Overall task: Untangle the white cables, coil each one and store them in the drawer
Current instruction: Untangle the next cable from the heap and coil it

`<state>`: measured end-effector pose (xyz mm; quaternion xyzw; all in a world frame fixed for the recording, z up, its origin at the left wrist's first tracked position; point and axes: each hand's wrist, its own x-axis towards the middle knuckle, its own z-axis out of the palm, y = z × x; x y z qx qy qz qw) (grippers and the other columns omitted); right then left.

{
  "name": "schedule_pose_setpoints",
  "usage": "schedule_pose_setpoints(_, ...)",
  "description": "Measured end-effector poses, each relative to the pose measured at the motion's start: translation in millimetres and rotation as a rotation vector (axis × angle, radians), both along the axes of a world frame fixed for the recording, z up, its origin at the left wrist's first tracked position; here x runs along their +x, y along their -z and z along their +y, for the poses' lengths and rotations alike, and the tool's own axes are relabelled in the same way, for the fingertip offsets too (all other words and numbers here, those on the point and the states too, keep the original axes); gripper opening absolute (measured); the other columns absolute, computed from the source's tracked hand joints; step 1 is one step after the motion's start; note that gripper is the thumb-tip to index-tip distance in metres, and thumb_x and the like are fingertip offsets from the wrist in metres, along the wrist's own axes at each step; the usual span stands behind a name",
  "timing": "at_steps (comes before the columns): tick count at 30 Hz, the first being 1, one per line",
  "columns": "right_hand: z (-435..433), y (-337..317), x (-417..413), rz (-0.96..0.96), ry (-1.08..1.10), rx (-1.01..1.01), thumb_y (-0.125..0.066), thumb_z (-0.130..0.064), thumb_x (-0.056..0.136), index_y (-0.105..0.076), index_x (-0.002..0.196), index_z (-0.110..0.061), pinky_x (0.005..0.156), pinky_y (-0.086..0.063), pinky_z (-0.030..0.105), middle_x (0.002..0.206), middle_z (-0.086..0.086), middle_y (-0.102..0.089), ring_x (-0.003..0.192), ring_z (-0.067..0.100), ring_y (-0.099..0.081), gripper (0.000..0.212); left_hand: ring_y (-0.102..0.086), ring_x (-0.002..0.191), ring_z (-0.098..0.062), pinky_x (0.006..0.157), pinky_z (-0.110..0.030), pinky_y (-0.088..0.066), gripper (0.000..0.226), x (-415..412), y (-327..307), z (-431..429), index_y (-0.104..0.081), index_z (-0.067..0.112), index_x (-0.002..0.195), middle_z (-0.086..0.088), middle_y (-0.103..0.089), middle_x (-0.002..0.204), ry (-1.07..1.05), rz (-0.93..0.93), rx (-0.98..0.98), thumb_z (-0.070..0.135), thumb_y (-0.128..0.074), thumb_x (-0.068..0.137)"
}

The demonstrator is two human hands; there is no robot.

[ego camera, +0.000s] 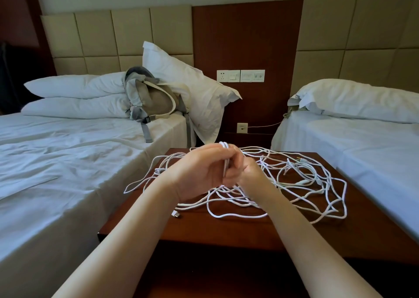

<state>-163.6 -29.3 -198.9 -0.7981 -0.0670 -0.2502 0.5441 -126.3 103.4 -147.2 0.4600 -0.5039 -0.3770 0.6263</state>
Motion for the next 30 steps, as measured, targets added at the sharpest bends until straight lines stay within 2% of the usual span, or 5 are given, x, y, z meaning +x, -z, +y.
schedule_pose_setpoints(7,6,19,4,-0.021,0.139,-0.385,-0.054,-0.029,0.093,-0.055,0.057,-0.005,0.054,-0.034,0.026,0.051,0.010,-0.046,0.048,0.008,-0.038,0.043,-0.053,0.053,-0.009,0.056,-0.019,-0.046,0.036,12,-12,7,-0.053,0.005,0.074,-0.001,-0.055,0.058,-0.734,0.046,-0.318,0.007,-0.029,0.101)
schedule_pose_setpoints(16,-2,14,5,-0.372,0.533,-0.020,-0.043,-0.046,0.090,-0.052,0.068,-0.007,0.053,-0.031,0.020,0.055,-0.002,-0.042,0.052,0.008,-0.037,0.046,-0.052,0.070,-0.014,0.069,-0.029,-0.041,0.040,34,16,3,-0.060,0.000,0.069,-0.008,-0.061,0.069,-1.449,-0.773,-0.346,0.018,-0.036,0.095)
schedule_pose_setpoints(20,-1,-3,-5,-0.398,0.411,0.179,-0.046,-0.023,0.097,-0.057,0.076,-0.005,0.054,-0.035,0.012,0.071,0.021,-0.054,0.059,0.018,-0.041,0.031,-0.051,0.061,-0.026,0.059,-0.027,-0.031,0.051,41,19,7,-0.058,-0.002,0.066,-0.015,-0.058,0.061,-1.490,-1.095,-0.218,0.027,-0.027,0.095)
schedule_pose_setpoints(23,1,-14,-13,-0.389,0.276,0.210,-0.047,-0.017,0.086,-0.044,0.060,-0.003,0.052,-0.033,0.012,0.053,0.004,-0.040,0.053,0.011,-0.037,0.029,-0.051,0.049,-0.030,0.047,-0.028,-0.035,0.047,41,24,9,-0.052,0.005,0.061,-0.010,-0.052,0.052,-1.513,-1.221,-0.088,0.028,-0.028,0.094)
schedule_pose_setpoints(30,-6,-38,-25,-0.416,0.200,0.252,-0.056,-0.017,0.079,-0.060,0.069,-0.011,0.064,-0.041,0.010,0.070,0.013,-0.050,0.070,0.015,-0.046,0.013,-0.043,0.056,-0.015,0.058,-0.033,-0.036,0.040,35,24,4,-0.043,0.011,0.061,0.000,-0.045,0.060,-1.084,-0.765,0.171,0.022,-0.039,0.099)
